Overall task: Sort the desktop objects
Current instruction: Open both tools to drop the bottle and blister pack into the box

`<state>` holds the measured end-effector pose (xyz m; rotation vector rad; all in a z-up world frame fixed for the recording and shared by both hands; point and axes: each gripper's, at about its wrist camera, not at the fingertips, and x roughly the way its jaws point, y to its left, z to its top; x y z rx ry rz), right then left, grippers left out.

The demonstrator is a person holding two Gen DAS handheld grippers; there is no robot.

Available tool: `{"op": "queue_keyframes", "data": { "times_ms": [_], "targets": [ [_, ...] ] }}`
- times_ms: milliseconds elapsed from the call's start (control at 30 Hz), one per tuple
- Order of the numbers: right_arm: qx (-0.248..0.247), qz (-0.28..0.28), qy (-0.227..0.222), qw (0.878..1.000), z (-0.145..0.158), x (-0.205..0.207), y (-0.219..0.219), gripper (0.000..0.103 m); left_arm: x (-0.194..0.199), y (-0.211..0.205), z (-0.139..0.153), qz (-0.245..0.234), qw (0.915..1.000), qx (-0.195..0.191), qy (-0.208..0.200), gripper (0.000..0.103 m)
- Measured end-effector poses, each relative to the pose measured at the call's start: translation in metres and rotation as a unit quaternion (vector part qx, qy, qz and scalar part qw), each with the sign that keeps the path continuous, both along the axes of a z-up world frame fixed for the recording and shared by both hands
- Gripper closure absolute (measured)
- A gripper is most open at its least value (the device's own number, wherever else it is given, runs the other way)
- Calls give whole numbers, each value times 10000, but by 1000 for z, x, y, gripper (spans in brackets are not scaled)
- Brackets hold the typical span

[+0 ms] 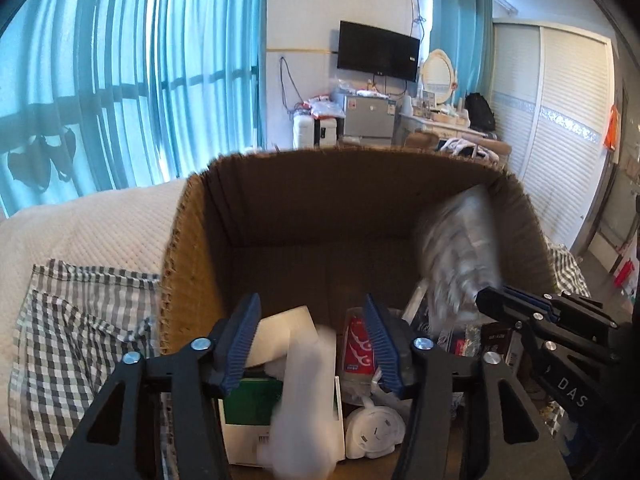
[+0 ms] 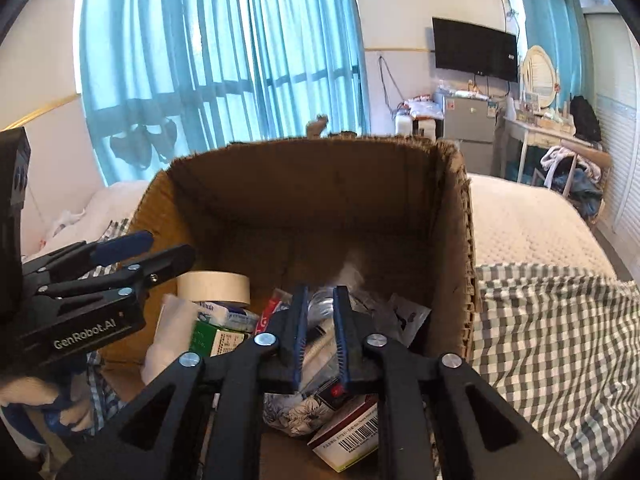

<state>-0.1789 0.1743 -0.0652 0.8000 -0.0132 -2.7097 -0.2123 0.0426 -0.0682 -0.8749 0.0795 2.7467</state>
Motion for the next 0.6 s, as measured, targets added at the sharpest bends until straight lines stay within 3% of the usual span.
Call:
{"op": "queue_keyframes", "data": {
  "times_ms": [167,300,533,600],
  "targets": [
    [-3,-60,240,9997,21,20,3,82,17,-6,22,70,9996,67,262,32],
    [-78,-118,443,9989,40,39,8,68,35,-14,46,144,9982,175,552,21],
    [-127,-151,750,9970,67,72,10,56,70,-32,90,309,9940,362,984,1],
    [-167,-132,833,9963,74,83,10,52,83,-36,103,412,9930,293,1069,0]
  ]
}}
